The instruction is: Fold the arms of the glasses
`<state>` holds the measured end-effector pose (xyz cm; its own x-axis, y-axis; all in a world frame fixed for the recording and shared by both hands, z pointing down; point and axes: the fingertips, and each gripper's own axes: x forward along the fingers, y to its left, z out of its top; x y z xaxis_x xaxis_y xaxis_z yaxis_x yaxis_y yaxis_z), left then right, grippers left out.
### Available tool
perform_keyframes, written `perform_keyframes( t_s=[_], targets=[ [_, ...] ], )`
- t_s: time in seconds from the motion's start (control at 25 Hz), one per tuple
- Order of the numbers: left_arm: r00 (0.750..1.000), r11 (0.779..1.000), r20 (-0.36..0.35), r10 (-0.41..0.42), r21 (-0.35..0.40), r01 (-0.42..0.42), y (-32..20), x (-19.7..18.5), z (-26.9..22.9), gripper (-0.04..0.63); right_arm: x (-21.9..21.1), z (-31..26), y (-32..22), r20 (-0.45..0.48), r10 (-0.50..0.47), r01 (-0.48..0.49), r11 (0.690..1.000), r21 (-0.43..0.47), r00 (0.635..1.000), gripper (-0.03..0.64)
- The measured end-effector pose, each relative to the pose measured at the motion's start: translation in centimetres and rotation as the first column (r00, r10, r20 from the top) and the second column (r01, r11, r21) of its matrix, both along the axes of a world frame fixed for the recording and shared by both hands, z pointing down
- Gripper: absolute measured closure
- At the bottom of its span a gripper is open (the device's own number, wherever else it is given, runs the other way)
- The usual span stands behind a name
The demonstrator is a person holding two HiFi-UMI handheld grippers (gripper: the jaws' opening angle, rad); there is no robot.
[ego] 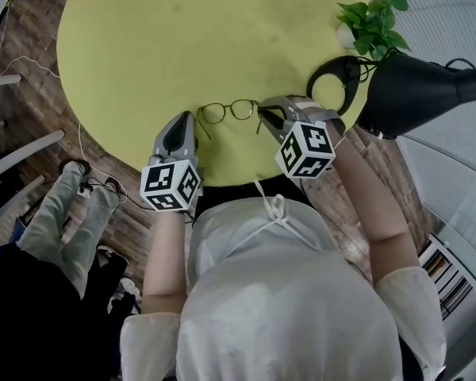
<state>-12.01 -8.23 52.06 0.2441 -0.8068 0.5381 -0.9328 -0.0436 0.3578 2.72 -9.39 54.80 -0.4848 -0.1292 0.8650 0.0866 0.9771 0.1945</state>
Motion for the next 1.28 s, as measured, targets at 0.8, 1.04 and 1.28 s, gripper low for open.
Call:
perform_keyframes(
  t_s=[0.8, 1.04, 1.28],
  targets=[
    [1.0, 1.0, -0.027, 0.016, -0.008, -0.016, -1.3, 3.2, 2.5, 0.589, 0.1, -0.1, 1.0, 0.029, 0.072, -0.07, 0.995, -0.075, 0.997, 0.603],
    [0.999, 0.999, 0.017, 0.034, -0.022, -0.034, -1.5, 3.9, 3.7, 0.589, 0.0, 0.0, 1.5, 0.038, 0.108, -0.103, 0.99, -0.099, 0.993, 0.603],
    [0.998, 0.997, 0.033, 0.06, -0.042, -0.058, -1.5, 5.2, 4.7, 0.589, 0.3, 0.1, 2.0, 0.044, 0.165, -0.158, 0.978, -0.138, 0.985, 0.603]
  ],
)
